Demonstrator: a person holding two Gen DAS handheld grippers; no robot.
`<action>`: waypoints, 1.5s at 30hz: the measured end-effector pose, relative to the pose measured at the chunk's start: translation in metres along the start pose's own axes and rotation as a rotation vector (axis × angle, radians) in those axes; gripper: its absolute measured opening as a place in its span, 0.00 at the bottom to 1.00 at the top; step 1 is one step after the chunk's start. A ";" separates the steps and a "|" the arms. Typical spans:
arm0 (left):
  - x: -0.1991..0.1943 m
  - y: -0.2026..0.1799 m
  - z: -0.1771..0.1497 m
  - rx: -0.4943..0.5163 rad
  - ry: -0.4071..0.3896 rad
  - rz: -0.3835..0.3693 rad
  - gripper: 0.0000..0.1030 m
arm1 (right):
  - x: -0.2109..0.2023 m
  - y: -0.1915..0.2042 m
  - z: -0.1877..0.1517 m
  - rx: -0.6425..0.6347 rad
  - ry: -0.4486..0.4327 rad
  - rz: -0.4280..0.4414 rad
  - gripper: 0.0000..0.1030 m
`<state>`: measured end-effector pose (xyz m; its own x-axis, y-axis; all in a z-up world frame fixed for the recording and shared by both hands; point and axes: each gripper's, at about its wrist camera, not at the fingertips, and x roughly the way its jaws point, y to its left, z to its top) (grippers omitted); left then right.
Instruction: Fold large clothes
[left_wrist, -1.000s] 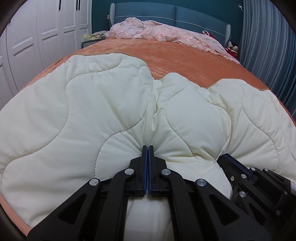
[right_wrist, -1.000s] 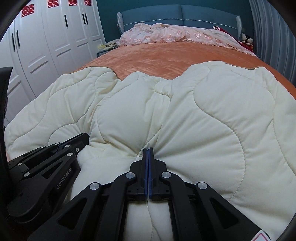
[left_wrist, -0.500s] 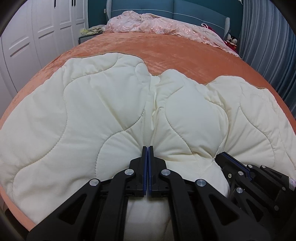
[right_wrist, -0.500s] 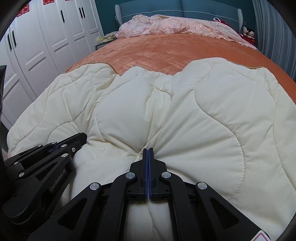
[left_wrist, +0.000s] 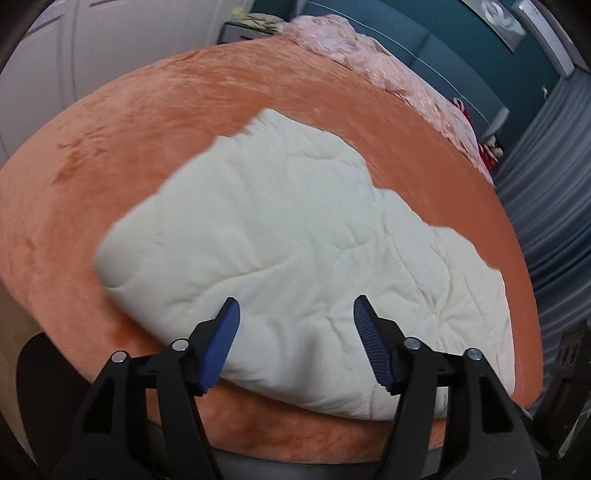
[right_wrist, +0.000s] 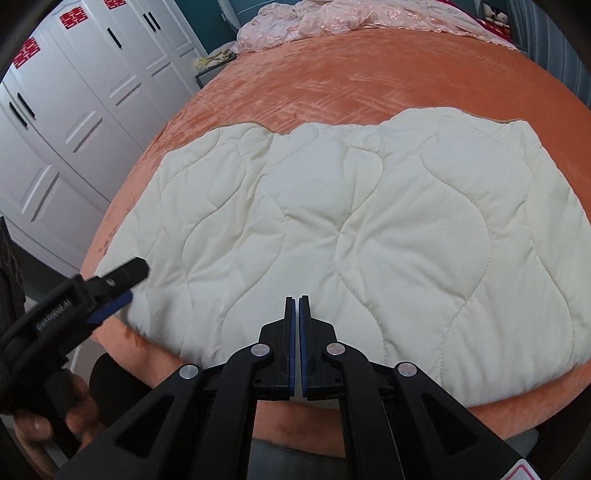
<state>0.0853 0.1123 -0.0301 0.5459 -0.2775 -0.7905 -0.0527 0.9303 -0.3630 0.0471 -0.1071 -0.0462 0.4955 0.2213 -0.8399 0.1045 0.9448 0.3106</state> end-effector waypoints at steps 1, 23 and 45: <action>-0.005 0.014 0.002 -0.036 -0.006 0.017 0.65 | 0.003 0.002 -0.003 -0.001 0.019 0.005 0.03; 0.016 0.116 -0.010 -0.441 0.092 -0.100 0.76 | 0.041 0.005 -0.016 -0.054 0.079 -0.064 0.03; -0.069 -0.029 0.026 0.042 -0.070 -0.231 0.17 | 0.020 -0.020 -0.042 0.092 0.166 0.031 0.01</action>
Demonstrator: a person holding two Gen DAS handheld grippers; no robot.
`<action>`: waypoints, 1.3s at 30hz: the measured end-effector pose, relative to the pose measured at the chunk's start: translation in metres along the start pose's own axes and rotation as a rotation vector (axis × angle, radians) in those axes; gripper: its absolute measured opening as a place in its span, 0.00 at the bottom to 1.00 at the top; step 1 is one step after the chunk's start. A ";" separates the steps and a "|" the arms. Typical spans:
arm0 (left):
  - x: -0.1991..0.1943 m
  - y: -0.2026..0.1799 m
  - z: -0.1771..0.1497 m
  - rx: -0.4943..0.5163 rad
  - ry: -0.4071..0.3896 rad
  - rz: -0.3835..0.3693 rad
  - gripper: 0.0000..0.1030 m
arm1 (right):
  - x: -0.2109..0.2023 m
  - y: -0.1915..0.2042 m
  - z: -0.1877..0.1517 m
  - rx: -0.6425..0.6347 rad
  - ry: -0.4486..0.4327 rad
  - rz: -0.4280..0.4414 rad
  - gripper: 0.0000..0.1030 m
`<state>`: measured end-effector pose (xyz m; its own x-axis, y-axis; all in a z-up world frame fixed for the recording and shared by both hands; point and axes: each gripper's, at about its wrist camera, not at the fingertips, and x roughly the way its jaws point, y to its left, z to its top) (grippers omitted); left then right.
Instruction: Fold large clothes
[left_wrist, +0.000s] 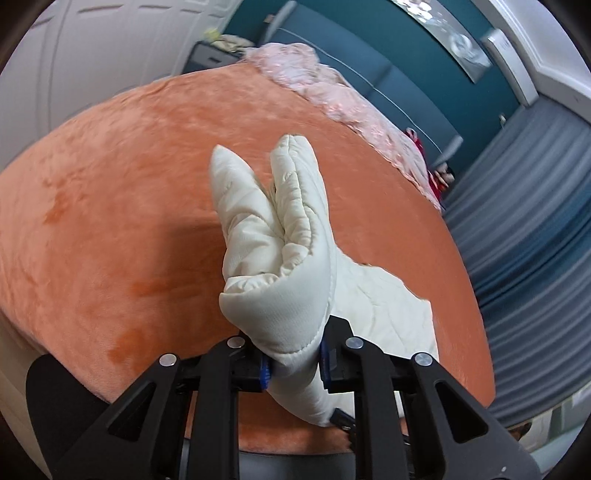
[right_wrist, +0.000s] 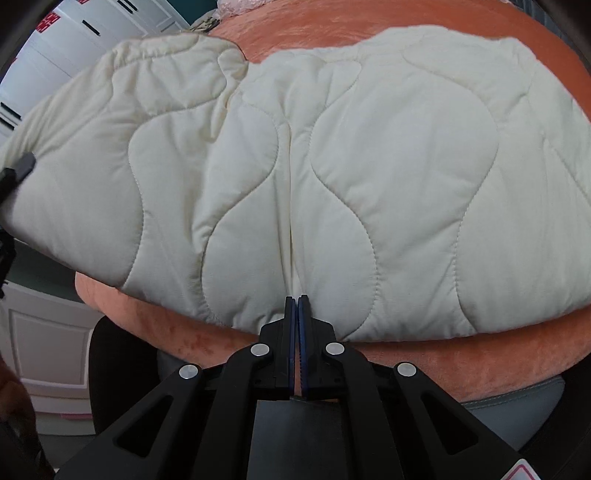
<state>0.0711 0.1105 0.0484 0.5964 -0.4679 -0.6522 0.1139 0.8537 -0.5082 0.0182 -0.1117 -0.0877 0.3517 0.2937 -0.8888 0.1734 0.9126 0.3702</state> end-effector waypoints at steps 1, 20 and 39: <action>0.001 -0.012 -0.001 0.031 0.005 -0.005 0.17 | 0.006 -0.002 0.000 0.011 0.004 0.006 0.01; 0.113 -0.187 -0.098 0.447 0.286 -0.057 0.17 | -0.115 -0.128 -0.029 0.199 -0.157 -0.004 0.10; 0.029 -0.150 -0.073 0.327 0.185 -0.007 0.64 | -0.180 -0.106 0.057 0.097 -0.338 0.133 0.63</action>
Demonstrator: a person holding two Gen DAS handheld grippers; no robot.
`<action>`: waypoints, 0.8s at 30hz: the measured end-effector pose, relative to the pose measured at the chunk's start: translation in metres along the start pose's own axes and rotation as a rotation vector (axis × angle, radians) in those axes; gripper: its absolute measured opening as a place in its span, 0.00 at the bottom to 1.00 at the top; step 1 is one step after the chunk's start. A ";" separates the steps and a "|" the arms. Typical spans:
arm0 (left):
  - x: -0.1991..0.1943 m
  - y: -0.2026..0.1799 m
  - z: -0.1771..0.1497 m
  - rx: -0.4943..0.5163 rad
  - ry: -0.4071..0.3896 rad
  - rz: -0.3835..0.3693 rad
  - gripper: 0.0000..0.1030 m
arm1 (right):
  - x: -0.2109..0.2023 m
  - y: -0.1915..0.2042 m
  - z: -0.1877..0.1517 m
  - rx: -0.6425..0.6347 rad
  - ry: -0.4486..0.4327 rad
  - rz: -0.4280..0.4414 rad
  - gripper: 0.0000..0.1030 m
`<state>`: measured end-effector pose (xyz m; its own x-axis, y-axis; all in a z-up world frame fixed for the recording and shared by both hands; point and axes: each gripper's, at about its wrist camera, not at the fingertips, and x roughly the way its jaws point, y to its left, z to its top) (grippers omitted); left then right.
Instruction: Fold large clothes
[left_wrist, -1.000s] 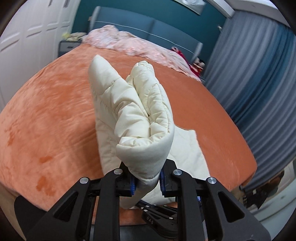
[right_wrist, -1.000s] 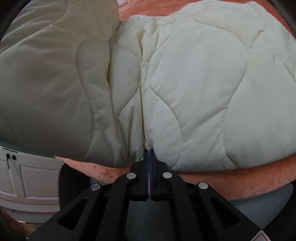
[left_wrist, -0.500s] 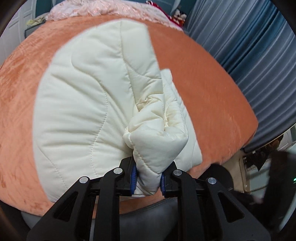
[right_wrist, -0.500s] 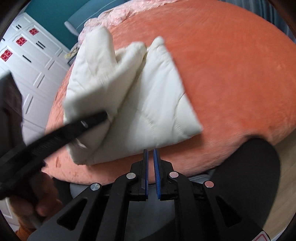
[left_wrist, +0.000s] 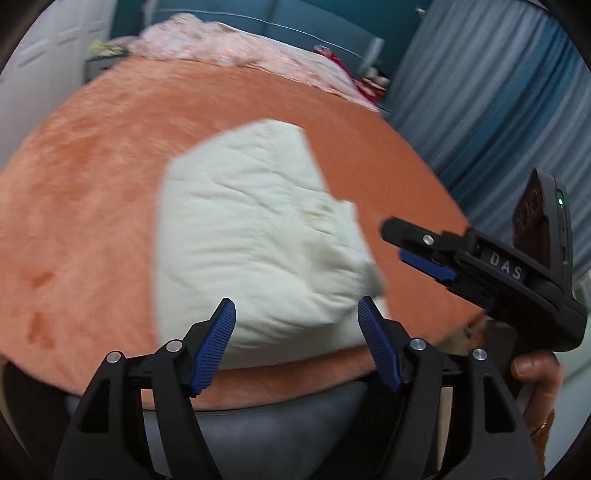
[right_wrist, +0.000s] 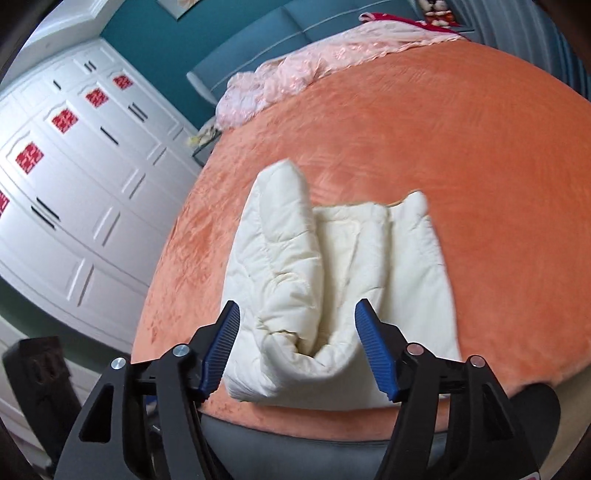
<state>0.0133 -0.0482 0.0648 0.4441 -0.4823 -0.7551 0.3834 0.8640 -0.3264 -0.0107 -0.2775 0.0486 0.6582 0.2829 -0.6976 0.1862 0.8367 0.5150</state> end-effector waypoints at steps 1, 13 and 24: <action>-0.001 0.006 0.004 -0.012 -0.003 0.035 0.60 | 0.011 0.005 0.000 -0.007 0.027 -0.004 0.63; 0.015 0.030 0.018 -0.085 0.022 0.118 0.25 | -0.021 -0.013 -0.015 -0.029 -0.070 -0.108 0.17; 0.092 -0.036 0.018 0.003 0.150 0.063 0.23 | 0.000 -0.093 -0.062 0.082 0.044 -0.215 0.17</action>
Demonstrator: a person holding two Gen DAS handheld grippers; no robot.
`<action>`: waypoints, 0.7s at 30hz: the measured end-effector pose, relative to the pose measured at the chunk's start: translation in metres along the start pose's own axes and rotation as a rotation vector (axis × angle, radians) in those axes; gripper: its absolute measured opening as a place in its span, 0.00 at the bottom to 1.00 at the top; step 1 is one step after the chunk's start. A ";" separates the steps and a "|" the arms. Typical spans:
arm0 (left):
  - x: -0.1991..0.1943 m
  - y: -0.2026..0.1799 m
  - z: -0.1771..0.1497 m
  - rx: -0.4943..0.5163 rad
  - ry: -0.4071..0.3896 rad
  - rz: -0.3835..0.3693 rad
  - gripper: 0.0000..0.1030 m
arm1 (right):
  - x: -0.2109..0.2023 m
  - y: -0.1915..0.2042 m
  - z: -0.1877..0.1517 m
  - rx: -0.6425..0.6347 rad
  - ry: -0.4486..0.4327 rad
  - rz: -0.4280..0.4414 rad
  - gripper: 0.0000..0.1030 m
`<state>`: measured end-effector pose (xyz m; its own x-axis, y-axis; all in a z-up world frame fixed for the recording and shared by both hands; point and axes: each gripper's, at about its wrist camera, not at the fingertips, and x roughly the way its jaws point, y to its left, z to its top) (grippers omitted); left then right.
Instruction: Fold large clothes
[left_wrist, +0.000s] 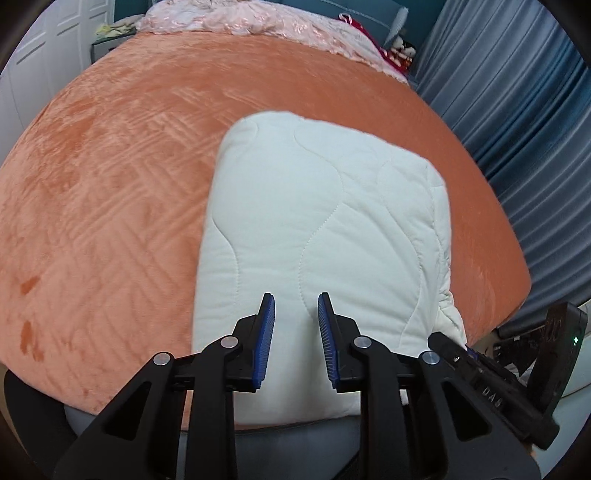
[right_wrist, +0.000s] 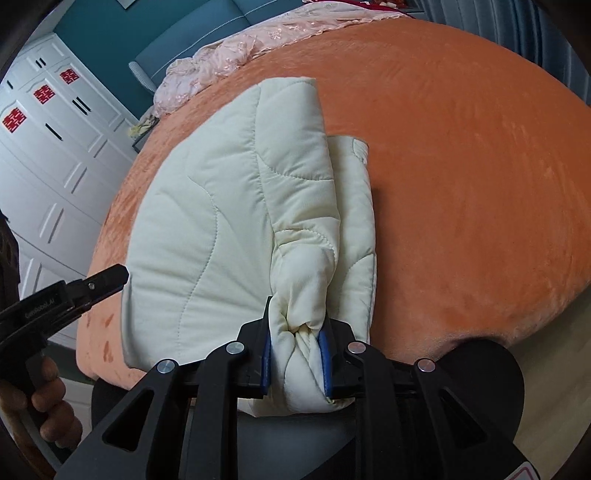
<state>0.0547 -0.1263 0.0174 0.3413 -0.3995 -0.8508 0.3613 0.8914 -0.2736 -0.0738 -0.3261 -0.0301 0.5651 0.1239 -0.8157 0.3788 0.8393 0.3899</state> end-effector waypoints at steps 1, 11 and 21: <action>0.006 -0.001 0.000 0.005 0.009 0.009 0.23 | 0.006 -0.001 -0.001 0.004 0.007 -0.008 0.17; 0.047 -0.009 -0.008 0.050 0.062 0.099 0.23 | 0.044 -0.020 -0.010 0.050 0.061 -0.004 0.19; 0.064 -0.011 -0.009 0.077 0.056 0.163 0.22 | 0.025 -0.038 0.004 0.127 0.075 0.063 0.27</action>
<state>0.0651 -0.1598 -0.0379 0.3527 -0.2367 -0.9053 0.3710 0.9236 -0.0969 -0.0713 -0.3566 -0.0638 0.5362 0.2169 -0.8158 0.4370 0.7555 0.4881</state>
